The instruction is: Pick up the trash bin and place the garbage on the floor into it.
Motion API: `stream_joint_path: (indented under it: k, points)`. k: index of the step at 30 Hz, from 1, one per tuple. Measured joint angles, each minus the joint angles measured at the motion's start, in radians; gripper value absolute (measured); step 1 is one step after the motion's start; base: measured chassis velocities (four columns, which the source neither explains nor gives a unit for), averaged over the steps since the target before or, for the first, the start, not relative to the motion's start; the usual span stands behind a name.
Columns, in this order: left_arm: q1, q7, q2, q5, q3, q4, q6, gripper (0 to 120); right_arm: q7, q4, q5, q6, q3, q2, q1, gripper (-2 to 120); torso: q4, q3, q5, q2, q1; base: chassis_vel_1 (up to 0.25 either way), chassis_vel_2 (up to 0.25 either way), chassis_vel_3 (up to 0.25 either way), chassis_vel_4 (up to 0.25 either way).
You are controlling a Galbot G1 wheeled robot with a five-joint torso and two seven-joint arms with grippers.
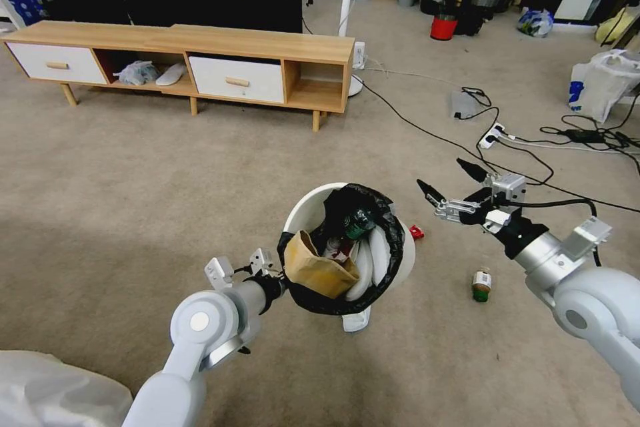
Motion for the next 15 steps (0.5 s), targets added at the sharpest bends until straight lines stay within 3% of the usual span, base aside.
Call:
stream_joint_path:
  k: [7,11,15]
  points:
    - [0.005,0.009,-0.022,0.017,-0.009,0.002,0.002,0,0.100,-0.063,-0.004,-0.063,0.000,-0.006,0.016,100,-0.0001,0.000,0.0000,0.000,0.000,0.000,0.000,0.000,0.000]
    - [0.014,0.018,-0.040,0.043,-0.011,0.007,0.007,0,0.213,-0.119,-0.014,-0.174,0.033,-0.008,-0.005,100,-0.0003,0.000,0.0000,0.000,0.000,0.000,0.000,0.000,0.000]
    - [0.018,0.019,-0.043,0.050,-0.010,0.005,0.009,0,0.255,-0.142,0.013,-0.245,0.047,-0.007,-0.010,100,-0.0001,0.000,0.0001,0.000,0.000,0.000,0.000,0.000,0.000]
